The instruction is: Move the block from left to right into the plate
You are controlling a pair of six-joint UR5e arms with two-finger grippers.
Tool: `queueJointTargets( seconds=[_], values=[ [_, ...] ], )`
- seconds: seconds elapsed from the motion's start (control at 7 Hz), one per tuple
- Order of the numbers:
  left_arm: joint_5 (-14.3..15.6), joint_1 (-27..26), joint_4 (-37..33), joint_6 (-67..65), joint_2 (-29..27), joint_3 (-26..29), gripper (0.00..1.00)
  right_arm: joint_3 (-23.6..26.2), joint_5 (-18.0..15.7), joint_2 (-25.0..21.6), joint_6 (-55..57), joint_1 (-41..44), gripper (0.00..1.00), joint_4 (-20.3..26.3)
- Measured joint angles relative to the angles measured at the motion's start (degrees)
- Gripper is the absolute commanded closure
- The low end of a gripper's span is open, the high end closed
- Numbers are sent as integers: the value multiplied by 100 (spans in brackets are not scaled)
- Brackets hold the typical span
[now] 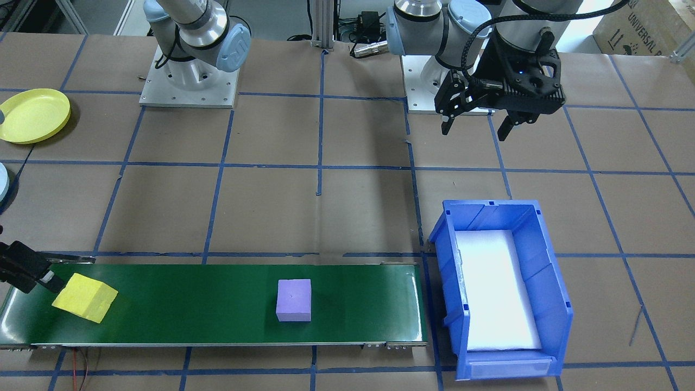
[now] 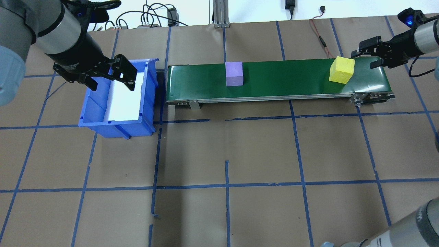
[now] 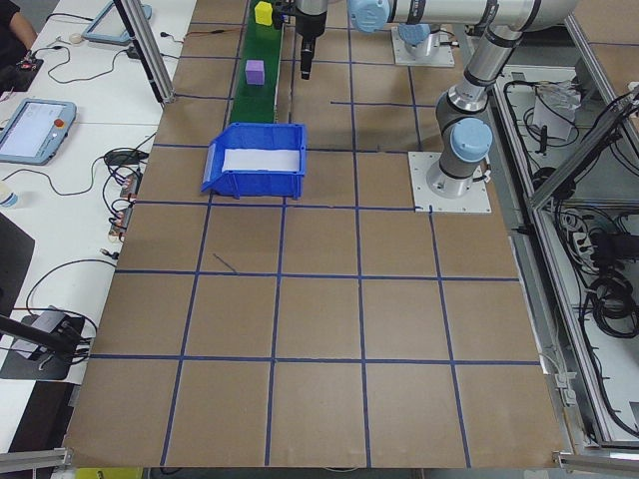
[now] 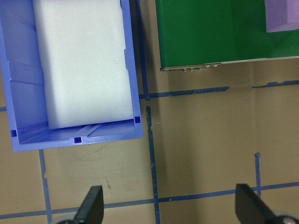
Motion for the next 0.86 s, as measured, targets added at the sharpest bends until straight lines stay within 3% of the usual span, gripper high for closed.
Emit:
queueJointTargets(
  seconds=[0.29,0.57,0.71,0.86],
  values=[
    [277,7,-230,-81,109,-3,0,-123,12,223,132,19,0,-74],
    [334,9,-330,-315,156,-7,0,-137,4,442,155,24,0,-153],
    [329,10,-337,-376,157,-7,0,-139,-21,489,150,24,16,-163],
    [314,10,-338,-399,156,-11,0,-139,-98,508,145,24,64,-191]
  ],
)
